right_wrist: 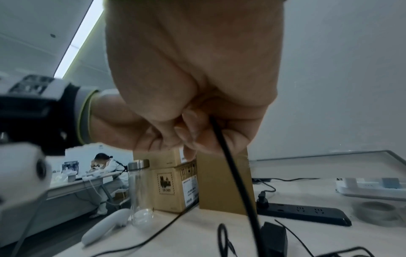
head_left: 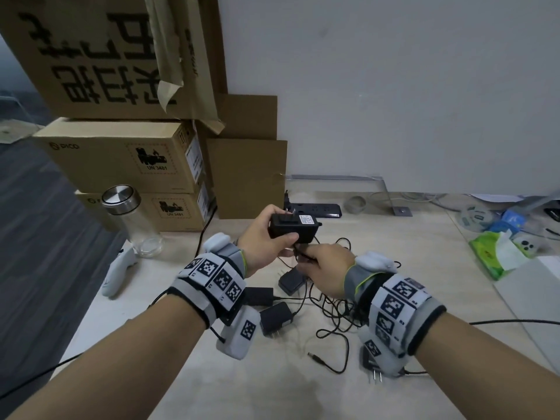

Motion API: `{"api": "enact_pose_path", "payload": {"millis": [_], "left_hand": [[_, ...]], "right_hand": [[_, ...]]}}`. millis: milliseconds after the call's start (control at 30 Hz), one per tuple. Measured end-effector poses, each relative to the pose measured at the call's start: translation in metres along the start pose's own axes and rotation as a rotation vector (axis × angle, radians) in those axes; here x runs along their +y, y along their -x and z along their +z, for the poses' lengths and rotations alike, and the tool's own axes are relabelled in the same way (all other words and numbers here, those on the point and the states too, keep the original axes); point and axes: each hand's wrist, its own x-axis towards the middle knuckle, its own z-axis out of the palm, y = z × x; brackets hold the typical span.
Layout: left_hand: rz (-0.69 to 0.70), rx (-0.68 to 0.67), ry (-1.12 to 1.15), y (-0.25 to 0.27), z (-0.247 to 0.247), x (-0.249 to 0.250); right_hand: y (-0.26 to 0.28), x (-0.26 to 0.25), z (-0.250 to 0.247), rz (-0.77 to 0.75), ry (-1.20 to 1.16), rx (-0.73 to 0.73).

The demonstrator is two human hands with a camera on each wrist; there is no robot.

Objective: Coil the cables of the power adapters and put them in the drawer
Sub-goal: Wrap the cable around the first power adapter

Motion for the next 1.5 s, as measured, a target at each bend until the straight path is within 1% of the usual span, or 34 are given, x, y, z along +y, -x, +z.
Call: {"api": "enact_pose_path", "payload": {"millis": [67,133,200,233,300,367,433,533,600,667,733,767,833,933,1033,1067,1133,1200,1267,1333,1433,1500], "left_hand": [[0.059,0.091,-0.169,-0.001,-0.006,-0.007],[0.099,0.098,-0.338,-0.001,-0.014,-0.014],[0.1,0.03,-0.48,-0.001,-0.019,-0.017],[0.097,-0.018,-0.507,0.0,-0.02,-0.017],[0.101,-0.097,-0.49,0.003,-0.019,-0.014],[0.074,-0.164,-0.383,0.007,-0.016,-0.008],[0.018,-0.248,-0.214,0.012,-0.015,-0.002],[-0.056,-0.467,0.139,0.018,-0.015,0.004],[-0.095,-0.554,0.308,0.02,-0.016,0.004],[-0.123,-0.555,0.369,0.02,-0.018,0.002],[-0.122,-0.523,0.411,0.021,-0.018,0.003],[-0.11,-0.486,0.439,0.022,-0.016,0.005],[-0.092,-0.355,0.489,0.022,-0.012,0.01],[-0.086,-0.151,0.54,0.018,-0.002,0.016],[-0.057,0.07,0.464,0.011,0.007,0.01],[-0.047,0.146,0.418,0.009,0.008,0.007],[-0.017,0.279,0.279,0.005,0.006,-0.002],[0.047,0.366,0.004,0.001,0.0,-0.01],[0.113,0.364,-0.25,-0.001,-0.008,-0.015],[0.149,0.3,-0.429,0.0,-0.016,-0.016],[0.163,0.108,-0.64,0.004,-0.022,-0.016],[0.136,-0.035,-0.673,0.007,-0.023,-0.016]], "right_hand": [[0.002,0.001,-0.009,-0.017,0.019,0.029],[0.002,0.001,-0.018,-0.051,0.046,0.075],[0.0,-0.003,-0.028,-0.099,0.04,0.155],[-0.001,-0.004,-0.034,-0.123,0.018,0.196],[-0.004,-0.004,-0.041,-0.16,-0.073,0.262],[-0.008,0.0,-0.042,-0.181,-0.204,0.325],[-0.011,0.005,-0.038,-0.168,-0.351,0.355],[-0.012,0.007,-0.031,-0.175,-0.602,0.297],[-0.013,0.007,-0.027,-0.186,-0.73,0.267],[-0.016,0.009,-0.023,-0.174,-0.859,0.233],[-0.019,0.013,-0.018,-0.113,-0.989,0.188],[-0.018,0.015,-0.015,-0.076,-1.031,0.166],[-0.016,0.018,-0.005,-0.011,-1.056,0.142],[-0.01,0.015,0.011,0.059,-0.995,0.111],[-0.008,0.005,0.024,0.048,-0.796,0.084],[-0.007,0.002,0.027,0.037,-0.728,0.068],[-0.004,-0.002,0.03,0.015,-0.623,-0.016],[0.0,-0.002,0.03,-0.009,-0.528,-0.103],[0.004,-0.001,0.025,-0.051,-0.383,-0.135],[0.004,0.0,0.013,-0.098,-0.237,-0.13],[0.001,0.0,-0.011,-0.109,-0.049,-0.073],[-0.005,0.002,-0.024,-0.102,0.063,0.034]]}}
